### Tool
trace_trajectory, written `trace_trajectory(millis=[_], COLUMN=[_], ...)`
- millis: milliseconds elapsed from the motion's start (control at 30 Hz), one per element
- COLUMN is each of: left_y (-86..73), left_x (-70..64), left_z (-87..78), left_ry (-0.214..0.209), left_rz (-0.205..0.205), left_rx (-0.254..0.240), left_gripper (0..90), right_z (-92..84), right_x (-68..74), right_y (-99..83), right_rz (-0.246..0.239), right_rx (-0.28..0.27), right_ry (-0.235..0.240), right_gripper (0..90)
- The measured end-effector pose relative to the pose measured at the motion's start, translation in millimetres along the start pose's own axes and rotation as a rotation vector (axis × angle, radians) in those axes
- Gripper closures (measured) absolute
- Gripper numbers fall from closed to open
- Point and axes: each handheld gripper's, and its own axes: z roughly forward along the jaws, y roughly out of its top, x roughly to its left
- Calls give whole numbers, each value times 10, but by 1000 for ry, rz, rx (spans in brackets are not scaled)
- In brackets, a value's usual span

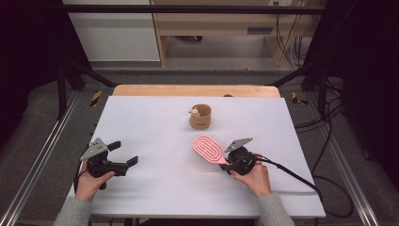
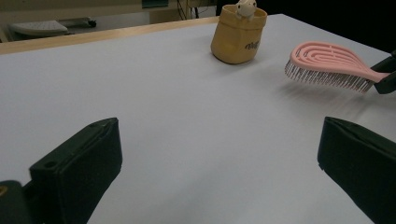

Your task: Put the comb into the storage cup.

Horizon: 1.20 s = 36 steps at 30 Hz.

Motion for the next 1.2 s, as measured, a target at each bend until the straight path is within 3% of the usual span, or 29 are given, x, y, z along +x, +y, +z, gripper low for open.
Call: trace_trajectory(millis=[1200], left_y=[56], left_x=[-145], left_z=[74], left_ry=[7], left_rz=[-7], left_rx=[-16], left_gripper=[0], right_z=[-101], right_x=[28], right_y=[11], right_rz=[-5], right_rx=[-154], right_ry=[9], right_gripper=[694])
